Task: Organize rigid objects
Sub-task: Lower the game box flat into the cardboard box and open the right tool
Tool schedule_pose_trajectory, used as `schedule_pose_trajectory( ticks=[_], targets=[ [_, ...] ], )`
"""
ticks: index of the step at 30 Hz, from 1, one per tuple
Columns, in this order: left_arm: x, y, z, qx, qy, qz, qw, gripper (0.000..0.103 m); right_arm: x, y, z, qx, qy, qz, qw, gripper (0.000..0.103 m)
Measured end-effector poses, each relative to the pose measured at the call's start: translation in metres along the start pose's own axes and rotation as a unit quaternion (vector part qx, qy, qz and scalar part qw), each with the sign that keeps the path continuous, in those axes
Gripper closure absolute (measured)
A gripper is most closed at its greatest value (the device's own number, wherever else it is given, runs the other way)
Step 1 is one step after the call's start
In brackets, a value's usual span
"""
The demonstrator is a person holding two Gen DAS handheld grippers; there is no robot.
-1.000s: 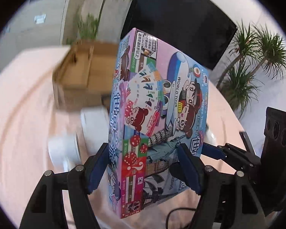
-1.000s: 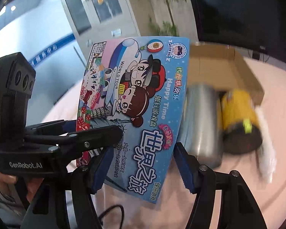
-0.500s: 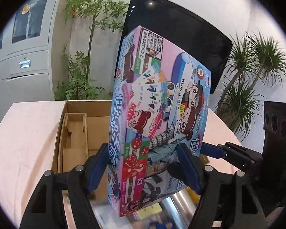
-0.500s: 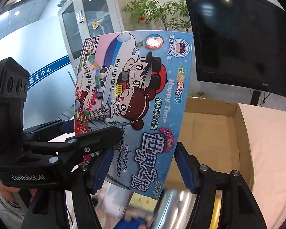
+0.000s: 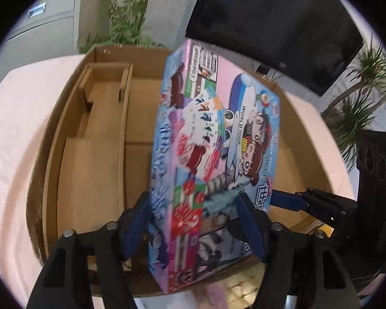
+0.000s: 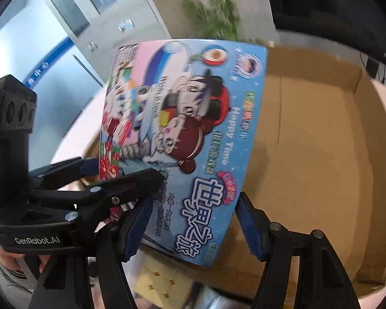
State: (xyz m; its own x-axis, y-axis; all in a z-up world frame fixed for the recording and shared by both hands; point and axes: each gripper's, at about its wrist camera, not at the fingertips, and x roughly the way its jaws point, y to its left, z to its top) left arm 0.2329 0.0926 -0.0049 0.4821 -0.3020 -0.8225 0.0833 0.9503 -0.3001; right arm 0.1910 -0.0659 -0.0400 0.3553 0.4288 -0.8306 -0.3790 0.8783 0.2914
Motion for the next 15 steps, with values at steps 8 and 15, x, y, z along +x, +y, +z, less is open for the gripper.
schedule_pose_trajectory(
  ticks=[8,15],
  targets=[
    [-0.006,0.007,-0.013,0.009,-0.001,0.027,0.9996,0.053,0.033,0.006,0.000,-0.008,0.043,-0.001,0.999,0.059],
    [-0.057,0.006,-0.022,0.045,-0.067,0.052,0.9954,0.052,0.039,0.028,0.000,-0.005,0.042,0.031,0.999,0.051]
  ],
)
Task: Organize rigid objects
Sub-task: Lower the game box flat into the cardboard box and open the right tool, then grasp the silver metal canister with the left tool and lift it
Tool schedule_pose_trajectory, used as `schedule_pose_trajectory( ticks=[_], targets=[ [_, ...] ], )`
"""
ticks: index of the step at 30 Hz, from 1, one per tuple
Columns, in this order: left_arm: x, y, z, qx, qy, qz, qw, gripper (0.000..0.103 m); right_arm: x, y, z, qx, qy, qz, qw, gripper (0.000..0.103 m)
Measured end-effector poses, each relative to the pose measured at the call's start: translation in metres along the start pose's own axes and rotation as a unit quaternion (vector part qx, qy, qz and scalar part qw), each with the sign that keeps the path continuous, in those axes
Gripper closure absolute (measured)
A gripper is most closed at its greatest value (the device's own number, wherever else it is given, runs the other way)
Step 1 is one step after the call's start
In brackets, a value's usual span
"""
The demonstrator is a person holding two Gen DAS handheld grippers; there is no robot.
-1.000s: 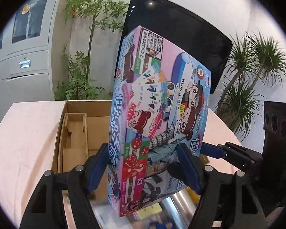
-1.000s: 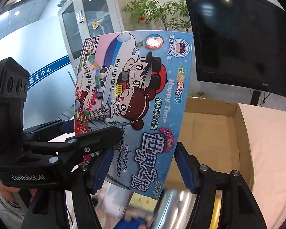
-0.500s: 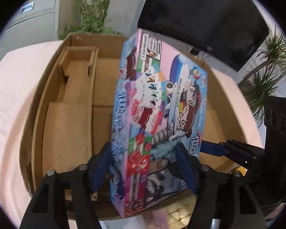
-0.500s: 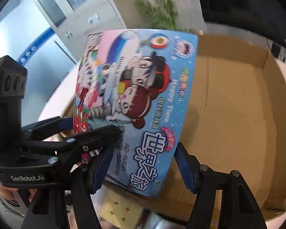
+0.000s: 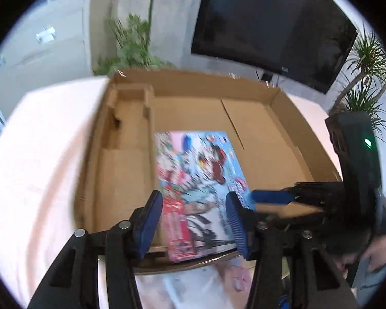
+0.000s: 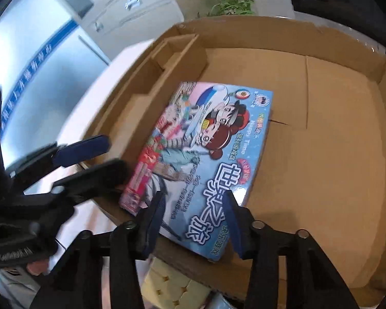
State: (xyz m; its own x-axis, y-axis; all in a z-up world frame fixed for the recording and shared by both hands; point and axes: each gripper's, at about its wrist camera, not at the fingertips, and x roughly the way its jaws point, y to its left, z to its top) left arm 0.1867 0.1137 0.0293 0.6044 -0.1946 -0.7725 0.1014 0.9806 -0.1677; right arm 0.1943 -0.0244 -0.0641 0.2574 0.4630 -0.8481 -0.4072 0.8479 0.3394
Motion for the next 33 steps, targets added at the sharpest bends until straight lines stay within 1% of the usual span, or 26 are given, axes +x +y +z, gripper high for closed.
schedule_pose_trajectory(
  ticks=[1,3,4,5,7,8,9,10,11,12,13,14,15,16,17,18,20,22,24,25,26,27,29,31,32,33],
  targets=[
    [-0.008,0.003,0.000,0.005,-0.013,0.014,0.9998,0.052,-0.005,-0.009,0.005,0.008,-0.010,-0.012,1.000,0.047],
    [-0.020,0.008,-0.002,0.010,-0.030,0.035,0.9989,0.047,-0.010,-0.037,0.014,0.042,-0.015,-0.027,0.999,0.047],
    [-0.024,0.010,-0.004,0.008,-0.036,0.041,0.9985,0.039,-0.006,-0.047,0.019,0.065,-0.005,-0.031,0.997,0.049],
    [-0.028,0.010,-0.006,0.006,-0.044,0.042,0.9981,0.032,0.000,-0.053,0.021,0.070,0.003,-0.031,0.997,0.061],
    [-0.034,0.007,-0.012,0.007,-0.059,0.034,0.9977,0.030,0.014,-0.053,0.023,0.071,0.028,-0.013,0.997,0.074],
    [-0.037,0.004,-0.015,0.008,-0.063,0.030,0.9975,0.030,0.021,-0.049,0.022,0.070,0.038,-0.002,0.997,0.072],
    [-0.040,0.002,-0.019,0.010,-0.071,0.026,0.9971,0.030,0.024,-0.044,0.021,0.062,0.036,-0.008,0.997,0.070],
    [-0.045,-0.001,-0.020,0.009,-0.083,0.023,0.9962,0.030,0.023,-0.043,0.017,0.058,0.032,-0.012,0.998,0.066],
    [-0.049,-0.004,-0.021,0.007,-0.094,0.022,0.9953,0.026,0.018,-0.041,0.014,0.058,0.025,-0.011,0.998,0.061],
    [-0.055,-0.005,-0.023,0.002,-0.106,0.020,0.9942,0.023,0.009,-0.038,0.010,0.061,0.015,-0.009,0.998,0.054],
    [-0.061,-0.006,-0.024,-0.002,-0.117,0.018,0.9930,0.019,-0.004,-0.034,0.005,0.057,-0.005,-0.024,0.998,0.031],
    [-0.066,-0.007,-0.025,-0.006,-0.123,0.015,0.9923,0.019,-0.027,-0.025,-0.004,0.042,-0.044,-0.058,0.996,0.007],
    [-0.070,-0.006,-0.027,-0.011,-0.123,0.010,0.9923,0.019,-0.045,-0.020,-0.013,0.032,-0.070,-0.079,0.994,0.000],
    [-0.074,-0.006,-0.028,-0.018,-0.119,0.004,0.9927,0.019,-0.065,-0.015,-0.026,0.020,-0.104,-0.106,0.989,0.000],
    [-0.077,-0.006,-0.030,-0.024,-0.115,-0.004,0.9931,0.019,-0.083,-0.012,-0.043,0.011,-0.124,-0.124,0.985,0.000],
    [-0.078,-0.007,-0.033,-0.028,-0.108,-0.014,0.9936,0.019,-0.097,-0.009,-0.057,0.007,-0.135,-0.129,0.982,0.000],
    [-0.079,-0.013,-0.041,-0.032,-0.093,-0.033,0.9946,0.019,-0.122,-0.008,-0.095,0.008,-0.148,-0.118,0.982,0.001],
    [-0.075,-0.022,-0.052,-0.030,-0.068,-0.053,0.9958,0.019,-0.140,-0.015,-0.132,0.016,-0.145,-0.106,0.984,0.001],
    [-0.070,-0.032,-0.065,-0.034,-0.050,-0.068,0.9958,0.019,-0.145,-0.015,-0.158,0.020,-0.133,-0.095,0.986,0.008],
    [-0.069,-0.036,-0.070,-0.035,-0.043,-0.076,0.9956,0.019,-0.145,-0.013,-0.170,0.021,-0.126,-0.094,0.987,0.015],
    [-0.067,-0.041,-0.076,-0.036,-0.034,-0.086,0.9951,0.019,-0.147,-0.010,-0.190,0.022,-0.122,-0.090,0.988,0.019],
    [-0.066,-0.045,-0.080,-0.037,-0.029,-0.091,0.9947,0.019,-0.142,-0.012,-0.198,0.023,-0.117,-0.081,0.990,0.021],
    [-0.064,-0.054,-0.090,-0.039,-0.017,-0.099,0.9941,0.019,-0.131,-0.008,-0.215,0.026,-0.099,-0.077,0.992,0.033],
    [-0.065,-0.061,-0.097,-0.039,-0.011,-0.108,0.9933,0.019,-0.120,-0.005,-0.224,0.020,-0.088,-0.090,0.992,0.034],
    [-0.066,-0.062,-0.100,-0.042,-0.008,-0.115,0.9925,0.019,-0.113,-0.004,-0.227,0.013,-0.086,-0.107,0.990,0.031],
    [-0.066,-0.065,-0.103,-0.044,-0.002,-0.123,0.9915,0.019,-0.111,-0.004,-0.231,0.014,-0.096,-0.104,0.990,0.031]
  ],
)
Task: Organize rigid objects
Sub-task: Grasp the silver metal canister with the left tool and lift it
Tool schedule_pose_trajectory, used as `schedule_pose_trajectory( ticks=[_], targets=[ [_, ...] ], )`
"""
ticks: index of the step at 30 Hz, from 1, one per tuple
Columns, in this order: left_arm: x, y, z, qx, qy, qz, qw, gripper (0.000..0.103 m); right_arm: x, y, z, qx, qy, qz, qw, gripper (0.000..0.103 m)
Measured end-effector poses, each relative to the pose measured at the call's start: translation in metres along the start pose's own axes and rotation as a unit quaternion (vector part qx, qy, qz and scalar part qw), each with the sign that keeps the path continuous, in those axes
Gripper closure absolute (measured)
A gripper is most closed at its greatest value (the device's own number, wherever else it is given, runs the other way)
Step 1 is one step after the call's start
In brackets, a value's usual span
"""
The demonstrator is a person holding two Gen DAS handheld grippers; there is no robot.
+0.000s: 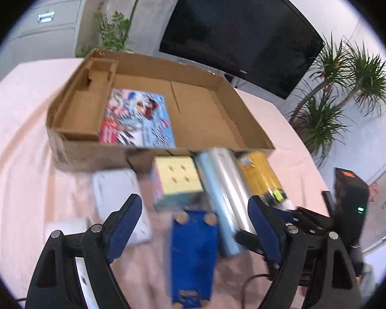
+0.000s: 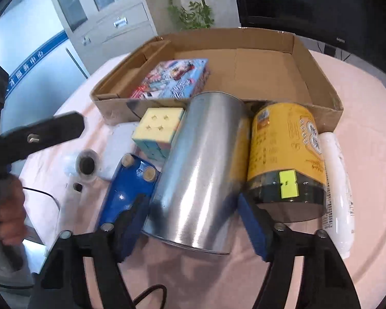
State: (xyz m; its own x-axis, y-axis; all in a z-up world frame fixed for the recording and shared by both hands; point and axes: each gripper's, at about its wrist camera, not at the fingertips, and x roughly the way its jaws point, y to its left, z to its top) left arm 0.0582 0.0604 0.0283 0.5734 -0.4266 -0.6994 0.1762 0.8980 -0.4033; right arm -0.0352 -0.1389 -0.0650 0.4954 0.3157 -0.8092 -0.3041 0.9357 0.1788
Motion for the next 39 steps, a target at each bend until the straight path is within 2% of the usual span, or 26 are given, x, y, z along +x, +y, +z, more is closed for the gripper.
schedule_pose_trajectory(
  ticks=[5,9,10,12,13,14,15,16,18,21,24,25,34,37,39],
  targets=[
    [0.004,-0.009,-0.023,-0.019,0.051,-0.049,0.9973,0.019,-0.008,0.002,-0.022,0.003,0.005,0.007,1.000,0.032],
    [0.015,-0.023,-0.053,-0.029,0.111,-0.105,0.9878,0.019,-0.035,0.000,-0.061,0.006,0.044,0.035,0.998,0.032],
    [0.019,-0.025,-0.061,-0.039,0.129,-0.125,0.9831,0.019,-0.042,0.000,-0.072,0.005,0.060,0.052,0.997,0.031],
    [0.030,-0.028,-0.077,-0.066,0.163,-0.158,0.9715,0.019,-0.053,-0.006,-0.087,0.021,0.085,0.130,0.988,0.032],
    [0.035,-0.030,-0.084,-0.073,0.175,-0.162,0.9683,0.019,-0.057,-0.011,-0.091,0.032,0.089,0.157,0.983,0.032],
    [0.039,-0.030,-0.089,-0.076,0.184,-0.159,0.9670,0.019,-0.058,-0.019,-0.094,0.043,0.093,0.175,0.979,0.032],
    [0.042,-0.030,-0.093,-0.080,0.190,-0.157,0.9658,0.019,-0.056,-0.027,-0.095,0.053,0.097,0.176,0.978,0.032],
    [0.046,-0.028,-0.094,-0.087,0.194,-0.158,0.9643,0.019,-0.052,-0.038,-0.096,0.067,0.105,0.169,0.978,0.027],
    [0.049,-0.023,-0.094,-0.106,0.193,-0.163,0.9617,0.019,-0.039,-0.056,-0.096,0.108,0.118,0.205,0.965,0.026],
    [0.057,-0.019,-0.091,-0.111,0.199,-0.156,0.9610,0.019,-0.033,-0.049,-0.093,0.092,0.119,0.226,0.962,0.025],
    [0.066,-0.021,-0.093,-0.108,0.219,-0.145,0.9590,0.019,-0.016,-0.037,-0.090,0.093,0.137,0.261,0.951,0.024],
    [0.067,-0.022,-0.094,-0.107,0.223,-0.143,0.9584,0.019,-0.011,-0.032,-0.089,0.091,0.142,0.266,0.949,0.019],
    [0.071,-0.032,-0.091,-0.079,0.253,-0.112,0.9578,0.019,0.002,-0.003,-0.085,0.078,0.154,0.238,0.956,0.010],
    [0.077,-0.032,-0.092,-0.087,0.275,-0.113,0.9507,0.017,0.003,0.007,-0.086,0.067,0.157,0.219,0.961,0.009],
    [0.078,-0.032,-0.092,-0.090,0.280,-0.115,0.9488,0.017,0.003,0.013,-0.086,0.068,0.153,0.205,0.964,0.009]
  ],
)
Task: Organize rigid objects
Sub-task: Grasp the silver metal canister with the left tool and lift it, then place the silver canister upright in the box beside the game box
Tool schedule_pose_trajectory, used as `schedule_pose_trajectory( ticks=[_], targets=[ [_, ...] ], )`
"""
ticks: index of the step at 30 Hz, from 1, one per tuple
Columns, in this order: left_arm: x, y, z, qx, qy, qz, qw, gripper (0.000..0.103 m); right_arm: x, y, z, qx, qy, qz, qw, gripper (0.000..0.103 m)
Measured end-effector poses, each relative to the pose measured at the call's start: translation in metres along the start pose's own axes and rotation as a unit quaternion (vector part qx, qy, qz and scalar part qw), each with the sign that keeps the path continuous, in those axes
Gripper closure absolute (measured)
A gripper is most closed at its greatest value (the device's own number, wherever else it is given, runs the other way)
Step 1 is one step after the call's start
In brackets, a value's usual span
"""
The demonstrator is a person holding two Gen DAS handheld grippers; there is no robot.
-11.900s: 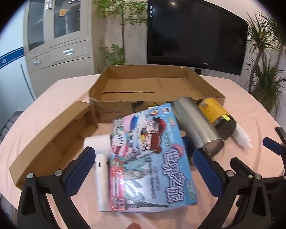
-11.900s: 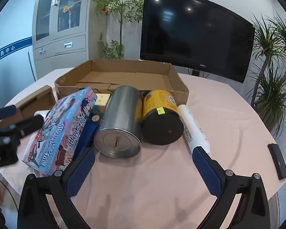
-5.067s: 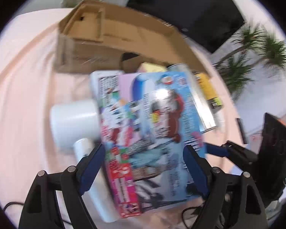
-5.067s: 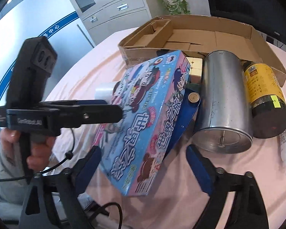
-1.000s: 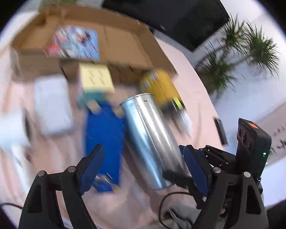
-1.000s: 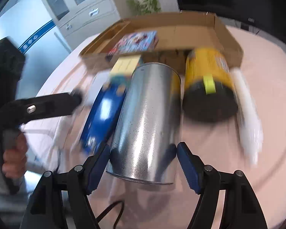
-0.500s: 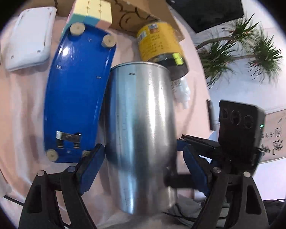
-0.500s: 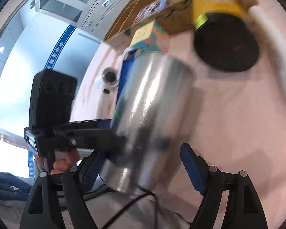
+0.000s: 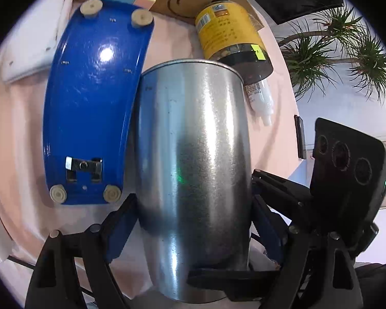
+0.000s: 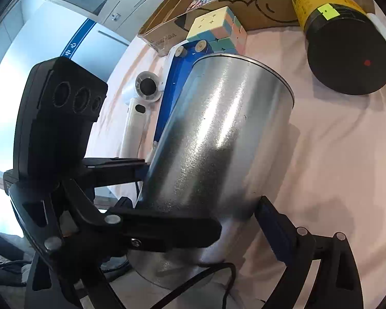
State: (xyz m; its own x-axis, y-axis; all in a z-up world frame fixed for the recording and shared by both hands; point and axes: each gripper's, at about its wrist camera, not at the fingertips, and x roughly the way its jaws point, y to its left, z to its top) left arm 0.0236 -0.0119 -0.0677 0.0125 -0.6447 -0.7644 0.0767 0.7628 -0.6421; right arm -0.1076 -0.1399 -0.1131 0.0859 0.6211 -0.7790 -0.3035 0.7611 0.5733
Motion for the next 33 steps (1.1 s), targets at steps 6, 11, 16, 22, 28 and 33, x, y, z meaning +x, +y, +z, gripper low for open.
schedule_pose_trajectory(
  ticks=[6,11,16,22,28,33],
  targets=[
    [-0.004,-0.007,-0.004,0.012,-0.015,-0.001,0.9998,0.018,-0.005,0.009,-0.002,-0.003,-0.019,-0.031,0.999,0.012],
    [-0.037,-0.028,-0.002,0.029,-0.068,-0.009,0.9972,0.018,-0.034,0.028,0.003,-0.035,-0.067,-0.050,0.996,0.014],
    [-0.086,-0.051,0.027,0.061,-0.140,-0.002,0.9883,0.018,-0.067,0.056,0.037,-0.085,-0.126,-0.058,0.987,0.014],
    [-0.125,-0.064,0.093,0.097,-0.191,0.013,0.9767,0.018,-0.096,0.068,0.116,-0.146,-0.167,-0.069,0.973,0.014],
    [-0.131,-0.049,0.169,0.087,-0.189,0.015,0.9781,0.018,-0.100,0.046,0.207,-0.166,-0.149,-0.068,0.973,0.014],
    [-0.102,-0.009,0.226,0.048,-0.148,-0.004,0.9878,0.018,-0.077,0.002,0.279,-0.139,-0.107,-0.069,0.982,0.015]
  ],
)
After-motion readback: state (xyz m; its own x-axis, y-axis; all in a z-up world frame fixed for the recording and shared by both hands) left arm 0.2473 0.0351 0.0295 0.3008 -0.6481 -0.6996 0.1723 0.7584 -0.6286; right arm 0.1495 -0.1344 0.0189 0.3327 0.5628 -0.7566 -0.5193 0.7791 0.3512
